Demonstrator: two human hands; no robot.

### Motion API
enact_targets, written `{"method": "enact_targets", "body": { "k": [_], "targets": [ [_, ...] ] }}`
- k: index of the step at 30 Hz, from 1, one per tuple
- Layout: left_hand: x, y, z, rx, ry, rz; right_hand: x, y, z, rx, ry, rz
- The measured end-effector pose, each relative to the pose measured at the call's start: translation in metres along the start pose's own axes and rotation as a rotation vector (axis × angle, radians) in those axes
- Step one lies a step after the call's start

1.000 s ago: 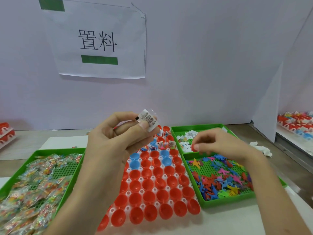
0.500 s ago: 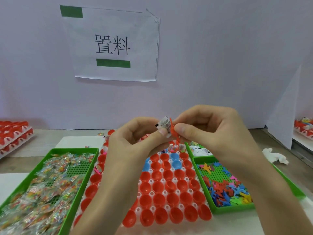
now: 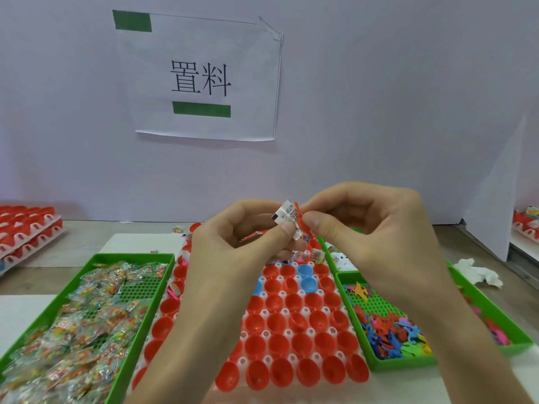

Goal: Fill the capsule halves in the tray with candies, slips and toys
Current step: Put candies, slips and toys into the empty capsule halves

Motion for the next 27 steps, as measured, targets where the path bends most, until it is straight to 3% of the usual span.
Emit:
{"method": "enact_targets", "body": {
  "k": [6, 11, 17, 27],
  "targets": [
    [0.000, -0.004, 0.001, 0.021, 0.016, 0.040, 0.001, 0.004, -0.003, 0.018, -0.048, -0.027],
    [0.000, -0.004, -0.001, -0.009, 0.033, 0.057, 0.002, -0.004, -0.009, 0.008, -0.095, 0.095],
    [0.003, -0.001, -0.002, -0.066, 0.054, 0.049, 0.002, 0.006, -0.009, 0.070, -0.070, 0.022],
    [0.003, 0.003, 0.002, 0.072, 0.078, -0.008, 0.001, 0.004, -0.004, 0.030, -0.079, 0.085]
  ]
}}
Point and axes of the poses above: each hand's wrist, its own x-axis away from the middle knuckle, its own y-axis out of the palm, z = x × y, the point moved 4 cm from there along -x, towards the middle knuckle, and after that the axes turned 7 degrees about -z, right-handed, at the moved point
